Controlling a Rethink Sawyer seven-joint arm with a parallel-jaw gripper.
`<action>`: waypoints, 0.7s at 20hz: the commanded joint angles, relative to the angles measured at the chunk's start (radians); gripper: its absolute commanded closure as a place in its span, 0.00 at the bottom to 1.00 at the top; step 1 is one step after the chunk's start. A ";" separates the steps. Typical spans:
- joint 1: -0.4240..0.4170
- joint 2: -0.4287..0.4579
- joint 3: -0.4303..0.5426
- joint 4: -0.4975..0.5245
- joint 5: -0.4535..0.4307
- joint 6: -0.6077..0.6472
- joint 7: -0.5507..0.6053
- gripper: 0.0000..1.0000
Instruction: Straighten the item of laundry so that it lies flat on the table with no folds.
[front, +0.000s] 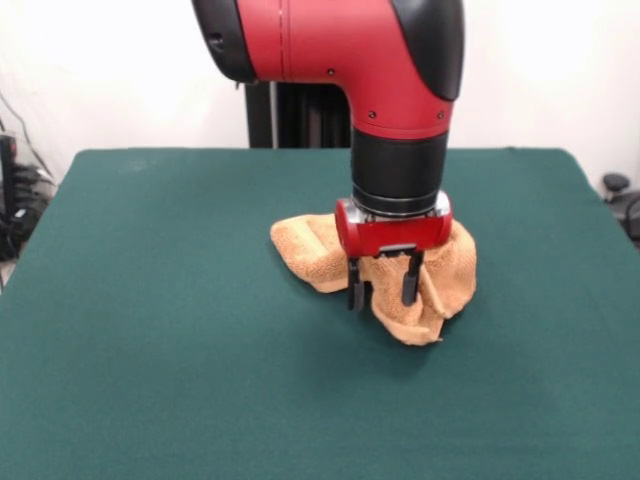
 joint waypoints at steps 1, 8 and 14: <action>0.000 0.005 0.100 0.020 -0.035 -0.039 0.034 0.00; -0.024 0.009 0.134 0.043 -0.041 -0.077 0.023 0.00; -0.034 0.014 0.149 0.049 -0.044 -0.098 0.025 0.00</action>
